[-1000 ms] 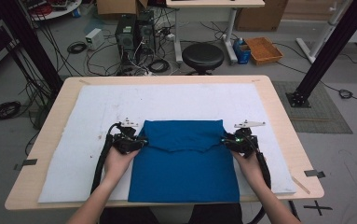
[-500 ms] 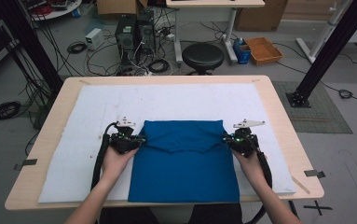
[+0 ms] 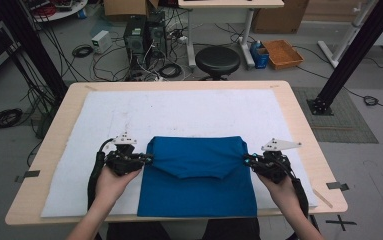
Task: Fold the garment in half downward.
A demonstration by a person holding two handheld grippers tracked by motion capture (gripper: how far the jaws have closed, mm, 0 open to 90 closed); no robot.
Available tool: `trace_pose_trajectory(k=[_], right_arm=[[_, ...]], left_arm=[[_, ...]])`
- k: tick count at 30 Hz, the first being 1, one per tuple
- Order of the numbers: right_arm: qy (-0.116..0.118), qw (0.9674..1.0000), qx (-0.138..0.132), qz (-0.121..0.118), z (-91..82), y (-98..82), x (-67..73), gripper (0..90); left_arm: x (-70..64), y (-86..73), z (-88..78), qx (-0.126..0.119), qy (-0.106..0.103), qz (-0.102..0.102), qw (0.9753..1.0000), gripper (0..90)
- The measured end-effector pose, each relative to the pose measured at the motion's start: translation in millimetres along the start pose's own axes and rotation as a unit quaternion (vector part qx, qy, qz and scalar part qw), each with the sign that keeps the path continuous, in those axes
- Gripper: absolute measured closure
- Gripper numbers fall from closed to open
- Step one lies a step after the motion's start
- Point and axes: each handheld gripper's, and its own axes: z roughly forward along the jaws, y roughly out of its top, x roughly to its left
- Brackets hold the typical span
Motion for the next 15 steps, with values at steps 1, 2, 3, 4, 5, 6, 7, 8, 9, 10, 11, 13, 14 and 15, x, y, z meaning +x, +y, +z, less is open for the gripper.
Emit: trace_pose_trajectory(k=[1,2,3,4,5,6,7,8,9,10,11,13,14,15], right_arm=[[0.002,1.0,-0.001,-0.002,-4.1,-2.3,2.0,86.2],[0.004,1.0,-0.001,-0.004,-8.0,-4.4,4.0,86.2],[0.004,1.0,-0.001,-0.006,-12.0,-6.7,6.1,86.3],[0.006,0.9999,-0.002,-0.008,-15.9,-9.1,7.8,86.3],[0.01,0.9999,-0.002,-0.008,-19.9,-11.5,10.0,86.3],[0.01,0.9999,-0.003,-0.012,-24.1,-14.0,12.3,86.3],[0.012,0.9998,-0.004,-0.016,-28.1,-16.3,14.6,86.3],[0.014,0.9997,-0.002,-0.018,-32.1,-18.6,17.3,86.3],[0.015,0.9996,-0.003,-0.024,-35.9,-20.7,19.7,86.3],[0.014,0.9995,-0.002,-0.027,-39.6,-23.0,22.6,86.3],[0.014,0.9994,-0.002,-0.031,-42.8,-25.4,25.0,86.3],[0.016,0.9993,-0.001,-0.035,-48.3,-30.5,29.9,86.3],[0.017,0.999,-0.003,-0.04,-50.3,-33.1,31.9,86.3],[0.017,0.999,0.0,-0.042,-52.2,-35.4,34.7,86.3]], left_arm=[[-3.2,-1.9,-2.5,0.0,-0.003,0.003,1.0,85.4],[-7.0,-4.3,-4.8,0.001,-0.005,0.005,1.0,85.4],[-10.7,-7.0,-6.4,0.001,-0.008,0.006,0.9999,85.4],[-14.2,-9.6,-8.3,0.004,-0.011,0.009,0.9999,85.4],[-17.6,-12.4,-10.2,0.006,-0.015,0.01,0.9998,85.4],[-21.3,-15.2,-12.6,0.007,-0.018,0.011,0.9998,85.4],[-24.3,-17.8,-14.9,0.007,-0.022,0.012,0.9997,85.4],[-27.4,-20.1,-17.4,0.008,-0.027,0.011,0.9995,85.4],[-30.1,-22.1,-19.8,0.009,-0.032,0.012,0.9994,85.4],[-33.3,-24.3,-22.0,0.011,-0.034,0.014,0.9993,85.4],[-36.3,-26.2,-24.0,0.012,-0.036,0.017,0.9992,85.4],[-41.6,-30.7,-27.6,0.013,-0.038,0.019,0.999,85.4],[-44.0,-32.7,-29.2,0.015,-0.041,0.019,0.9989,85.4],[-45.9,-34.6,-30.4,0.017,-0.041,0.022,0.9987,85.4]])
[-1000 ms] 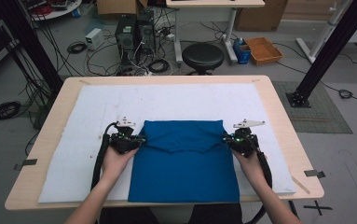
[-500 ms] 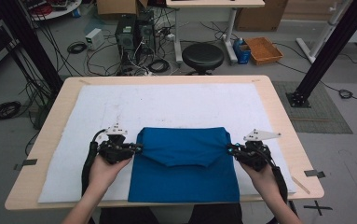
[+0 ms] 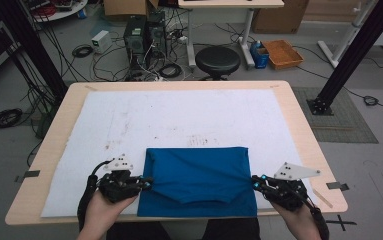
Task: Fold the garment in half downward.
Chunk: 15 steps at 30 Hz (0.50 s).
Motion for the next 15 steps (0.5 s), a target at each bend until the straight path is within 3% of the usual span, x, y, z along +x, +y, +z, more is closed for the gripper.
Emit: trace_pose_trajectory(k=[8,15], right_arm=[[-0.001,0.9995,0.017,-0.025,-0.7,-13.3,16.8,86.3],[-0.003,0.9988,0.031,-0.037,3.4,-19.6,22.3,86.3]], left_arm=[[-10.8,-19.1,1.1,0.019,-0.003,-0.001,0.9998,85.4],[-6.0,-26.6,4.2,0.029,0.002,-0.006,0.9996,85.3]])
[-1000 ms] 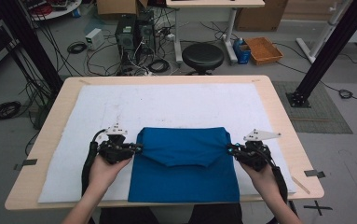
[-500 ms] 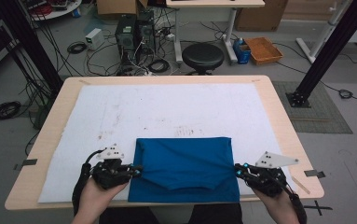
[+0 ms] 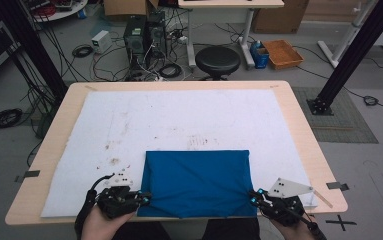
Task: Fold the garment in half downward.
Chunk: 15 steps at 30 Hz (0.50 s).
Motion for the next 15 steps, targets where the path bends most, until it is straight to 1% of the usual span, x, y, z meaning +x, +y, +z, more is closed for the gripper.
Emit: trace_pose_trajectory(k=[2,5,6,7,8,11,13,15], right_arm=[[0.0,1.0,0.002,-0.004,1.1,-1.5,1.4,86.3],[-0.002,0.9999,0.008,-0.01,2.1,-3.4,3.5,86.1],[-0.003,0.9999,0.009,-0.014,2.5,-3.9,3.9,85.0],[-0.004,0.9999,0.01,-0.014,2.7,-4.2,4.6,80.2],[-0.005,0.9998,0.007,-0.019,2.9,-4.2,4.5,75.9],[-0.015,0.9997,-0.002,-0.02,0.8,-1.9,2.9,69.5],[-0.026,0.9996,-0.011,-0.01,-0.9,1.8,-1.5,64.2],[-0.043,0.9988,-0.022,-0.004,-1.3,7.6,-9.6,59.9]], left_arm=[[0.8,-0.3,0.3,0.002,0.0,0.002,1.0,85.3],[-1.1,-1.1,1.4,0.002,0.002,0.0,1.0,84.4],[-1.5,-1.3,1.4,0.003,0.003,0.0,1.0,81.8],[-1.6,-1.4,1.1,0.005,0.005,-0.001,1.0,76.8],[-1.9,-1.6,0.6,0.004,0.005,-0.003,1.0,71.5],[-1.0,-0.4,-2.5,-0.007,0.012,-0.007,0.9999,62.9],[1.9,3.5,-5.1,-0.016,0.026,-0.006,0.9995,57.2],[8.4,10.8,-6.3,-0.03,0.036,-0.006,0.9989,54.3]])
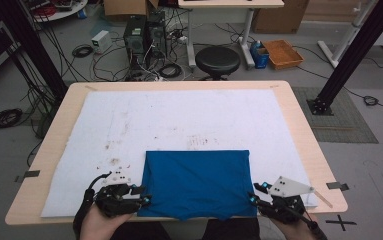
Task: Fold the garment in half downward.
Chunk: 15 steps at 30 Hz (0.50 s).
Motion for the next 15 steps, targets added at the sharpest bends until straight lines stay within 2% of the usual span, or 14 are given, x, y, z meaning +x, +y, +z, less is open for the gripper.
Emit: trace_pose_trajectory(k=[2,4,7,9,12,15], right_arm=[[-0.013,0.9998,-0.011,0.014,3.1,7.6,-11.9,56.7],[-0.026,0.9988,-0.022,0.034,9.1,16.3,-25.6,55.2],[-0.035,0.9969,-0.033,0.063,23.4,28.5,-47.4,53.9],[-0.044,0.9952,-0.031,0.082,36.2,35.1,-60.6,54.0],[-0.046,0.9919,-0.023,0.116,58.5,41.2,-79.0,54.0],[-0.05,0.9886,-0.008,0.141,78.8,44.3,-89.8,54.5]], left_arm=[[8.8,10.3,1.9,-0.014,0.018,-0.002,0.9997,47.0],[18.0,21.3,5.3,-0.034,0.025,-0.003,0.9991,46.5],[32.3,37.5,13.6,-0.052,0.038,0.006,0.9979,45.0],[42.8,46.0,21.9,-0.057,0.058,0.017,0.9966,45.0],[58.6,53.9,38.7,-0.06,0.078,0.007,0.9951,45.0],[71.9,56.5,54.8,-0.06,0.103,0.003,0.9929,45.2]])
